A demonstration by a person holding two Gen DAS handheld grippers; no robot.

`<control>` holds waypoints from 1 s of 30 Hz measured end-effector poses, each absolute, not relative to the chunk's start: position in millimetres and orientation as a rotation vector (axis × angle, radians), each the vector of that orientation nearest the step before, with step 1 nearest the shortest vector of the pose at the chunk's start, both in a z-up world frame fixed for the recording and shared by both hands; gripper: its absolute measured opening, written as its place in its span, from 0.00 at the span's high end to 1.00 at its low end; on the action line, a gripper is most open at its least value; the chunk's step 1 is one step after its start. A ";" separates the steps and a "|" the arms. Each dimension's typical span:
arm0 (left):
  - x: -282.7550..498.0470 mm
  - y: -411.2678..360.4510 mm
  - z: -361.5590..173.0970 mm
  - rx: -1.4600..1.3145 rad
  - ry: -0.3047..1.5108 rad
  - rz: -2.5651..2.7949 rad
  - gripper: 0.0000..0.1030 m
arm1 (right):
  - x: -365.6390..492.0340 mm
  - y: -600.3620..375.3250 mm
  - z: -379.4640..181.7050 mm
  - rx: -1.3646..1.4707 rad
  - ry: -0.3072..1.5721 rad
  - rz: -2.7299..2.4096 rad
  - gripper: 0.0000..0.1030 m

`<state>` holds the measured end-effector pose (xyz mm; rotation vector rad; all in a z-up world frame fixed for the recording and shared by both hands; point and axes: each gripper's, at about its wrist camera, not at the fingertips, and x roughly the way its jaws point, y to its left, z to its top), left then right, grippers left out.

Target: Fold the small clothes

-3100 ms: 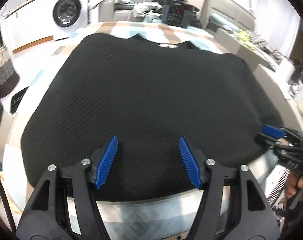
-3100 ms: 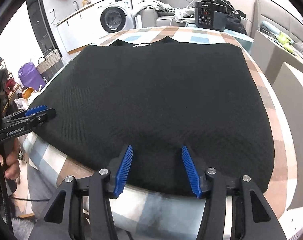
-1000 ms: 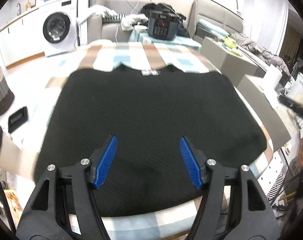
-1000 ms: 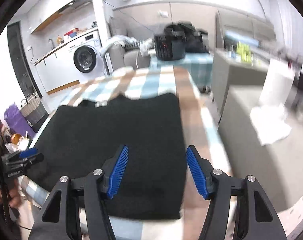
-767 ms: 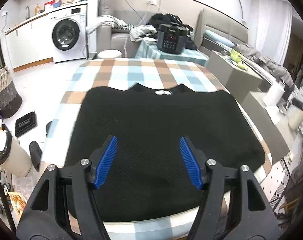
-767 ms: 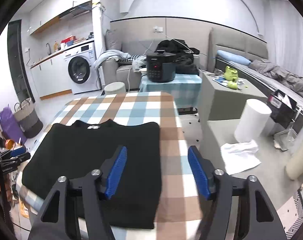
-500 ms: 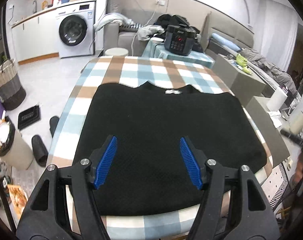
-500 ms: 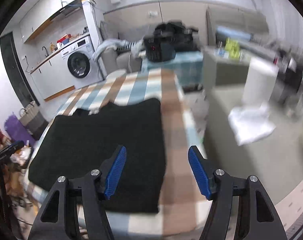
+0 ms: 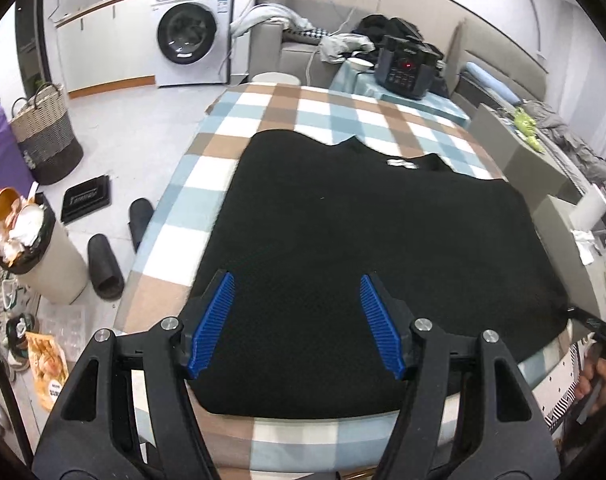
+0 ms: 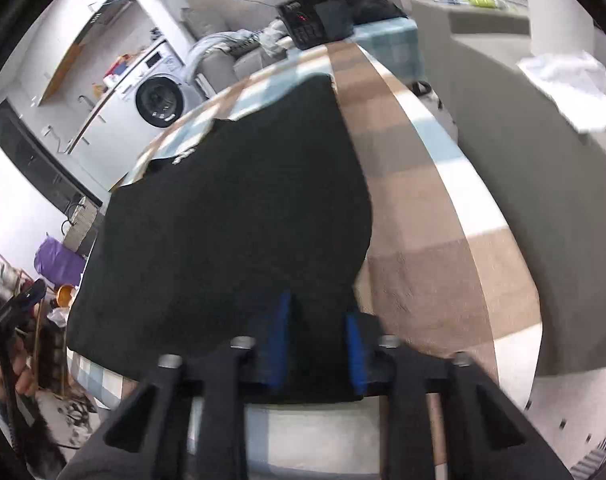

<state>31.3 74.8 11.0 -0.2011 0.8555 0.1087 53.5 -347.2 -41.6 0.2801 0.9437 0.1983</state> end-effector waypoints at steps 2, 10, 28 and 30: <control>32.8 82.0 5.9 -0.207 0.866 0.132 0.39 | 44.2 -343.7 -24.6 0.257 0.860 0.182 0.91; 21.5 112.0 -29.6 -0.234 0.935 0.245 0.39 | 52.3 -347.2 -41.7 0.266 0.967 0.105 0.89; -3.5 136.2 -52.4 -0.406 0.827 0.194 0.95 | 52.9 -347.1 -33.5 0.263 0.963 0.072 0.78; -6.8 136.2 -53.2 -0.392 0.836 0.210 0.95 | 56.3 -346.5 -33.7 0.260 0.960 0.070 0.76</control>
